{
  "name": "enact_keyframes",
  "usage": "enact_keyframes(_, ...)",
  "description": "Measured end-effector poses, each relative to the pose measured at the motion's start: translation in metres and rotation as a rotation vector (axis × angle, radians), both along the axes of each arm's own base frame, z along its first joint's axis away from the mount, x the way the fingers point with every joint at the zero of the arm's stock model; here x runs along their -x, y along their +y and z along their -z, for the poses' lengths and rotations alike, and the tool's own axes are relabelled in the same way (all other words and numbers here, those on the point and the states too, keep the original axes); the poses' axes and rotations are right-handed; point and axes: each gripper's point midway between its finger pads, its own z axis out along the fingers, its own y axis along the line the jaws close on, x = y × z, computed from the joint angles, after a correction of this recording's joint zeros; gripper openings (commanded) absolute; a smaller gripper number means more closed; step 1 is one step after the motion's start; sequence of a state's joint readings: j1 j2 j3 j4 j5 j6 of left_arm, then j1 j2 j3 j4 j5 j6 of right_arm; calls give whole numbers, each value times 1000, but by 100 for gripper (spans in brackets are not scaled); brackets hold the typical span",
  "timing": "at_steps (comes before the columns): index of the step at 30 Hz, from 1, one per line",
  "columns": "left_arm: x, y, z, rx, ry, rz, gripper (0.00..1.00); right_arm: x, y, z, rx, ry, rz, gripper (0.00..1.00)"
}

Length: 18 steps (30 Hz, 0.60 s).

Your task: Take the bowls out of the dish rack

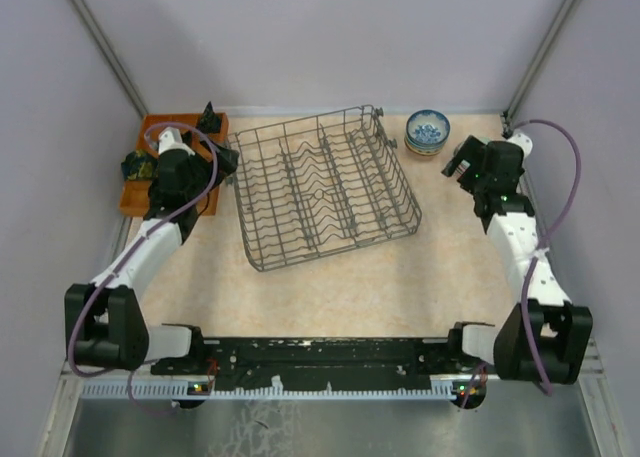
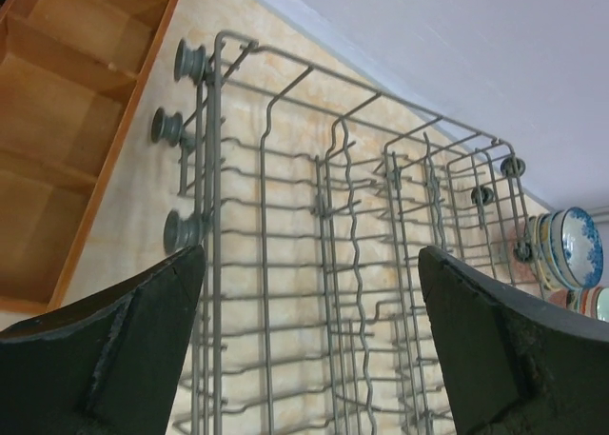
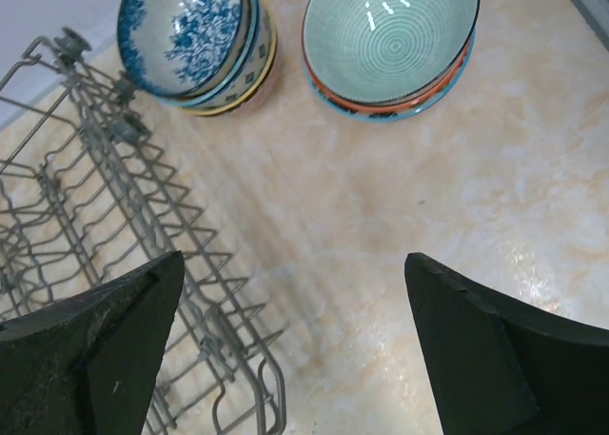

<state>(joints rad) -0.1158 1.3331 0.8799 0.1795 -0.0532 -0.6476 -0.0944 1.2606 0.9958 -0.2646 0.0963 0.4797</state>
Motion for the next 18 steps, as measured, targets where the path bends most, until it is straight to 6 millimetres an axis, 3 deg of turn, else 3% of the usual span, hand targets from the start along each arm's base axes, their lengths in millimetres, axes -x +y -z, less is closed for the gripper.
enact_keyframes(4, 27, 1, 9, 4, -7, 11, 99, 29, 22, -9, 19, -65, -34, 99)
enact_keyframes(9, 52, 4, 20, 5, -19, 14, 99, 66, 42, 5, 40, -91, -78, 99)
enact_keyframes(14, 70, 6, 21, 7, -47, 13, 99, 82, 47, 21, 45, -81, -93, 99)
enact_keyframes(18, 79, 7, 19, 11, -75, 13, 99, 88, 53, 23, 37, -95, -107, 99)
